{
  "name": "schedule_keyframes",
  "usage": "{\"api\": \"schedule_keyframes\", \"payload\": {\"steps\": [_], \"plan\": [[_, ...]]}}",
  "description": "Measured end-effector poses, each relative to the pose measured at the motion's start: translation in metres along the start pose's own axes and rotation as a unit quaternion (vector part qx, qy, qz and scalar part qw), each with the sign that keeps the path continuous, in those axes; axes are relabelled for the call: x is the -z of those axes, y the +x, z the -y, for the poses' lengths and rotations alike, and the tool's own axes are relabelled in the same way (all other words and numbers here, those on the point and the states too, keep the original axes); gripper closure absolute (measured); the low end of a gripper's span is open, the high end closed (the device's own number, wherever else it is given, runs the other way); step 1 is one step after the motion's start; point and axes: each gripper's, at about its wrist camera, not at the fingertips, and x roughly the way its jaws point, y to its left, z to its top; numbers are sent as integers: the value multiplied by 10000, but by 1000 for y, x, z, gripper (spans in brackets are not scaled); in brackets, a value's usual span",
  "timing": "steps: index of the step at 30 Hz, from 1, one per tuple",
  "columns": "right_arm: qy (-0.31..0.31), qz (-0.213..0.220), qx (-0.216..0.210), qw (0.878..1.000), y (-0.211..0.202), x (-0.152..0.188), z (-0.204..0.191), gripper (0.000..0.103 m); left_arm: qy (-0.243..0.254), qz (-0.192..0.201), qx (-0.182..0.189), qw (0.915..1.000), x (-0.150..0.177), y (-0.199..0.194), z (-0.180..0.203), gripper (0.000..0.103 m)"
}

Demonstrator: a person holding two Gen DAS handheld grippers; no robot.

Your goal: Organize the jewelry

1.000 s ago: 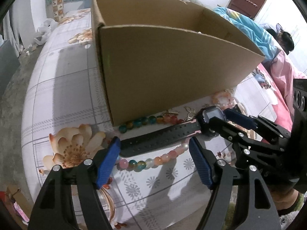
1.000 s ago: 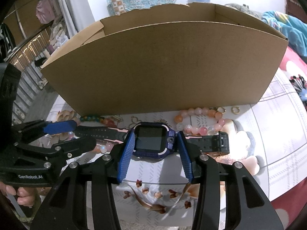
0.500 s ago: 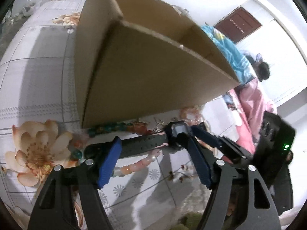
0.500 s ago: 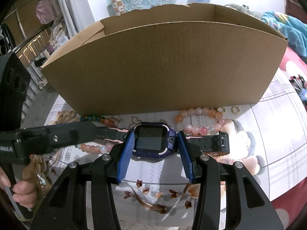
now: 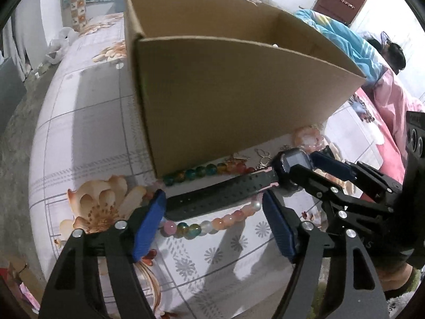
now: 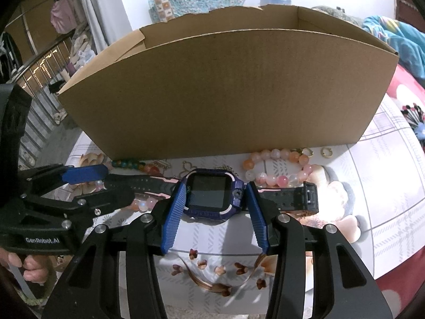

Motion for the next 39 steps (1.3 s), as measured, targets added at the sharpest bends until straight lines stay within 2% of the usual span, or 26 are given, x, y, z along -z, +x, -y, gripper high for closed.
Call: {"api": "schedule_keyframes", "payload": {"steps": [3, 9, 17, 21, 23, 26, 30, 36, 39], "plan": [[6, 1, -7, 10000, 0, 0, 0, 58, -137, -18, 173, 9998, -2, 0, -7, 26], [4, 9, -7, 10000, 0, 1, 0, 58, -602, 64, 767, 9952, -2, 0, -18, 25], [3, 37, -8, 10000, -2, 1, 0, 58, -979, 233, 1214, 9875, -1, -2, -32, 25], [-1, 42, -8, 10000, -2, 2, -1, 58, -1041, 286, 1313, 9854, 0, -3, -36, 26], [-5, 48, -13, 10000, -2, 2, -1, 58, -1115, 194, 1698, 9790, 0, 0, -34, 26], [-7, 49, -21, 10000, -2, 3, 0, 58, -1029, 242, 1655, 9805, -1, 1, -28, 29], [-16, 65, -48, 10000, -3, 3, 1, 58, -1108, 202, 1735, 9784, -4, 6, -24, 36], [-20, 87, -76, 9999, -4, 5, 3, 58, -796, 234, 1298, 9881, -2, 0, -12, 39], [-13, 94, -74, 9999, -4, 5, 2, 58, -419, 333, 644, 9965, 2, -12, -5, 37]]}}
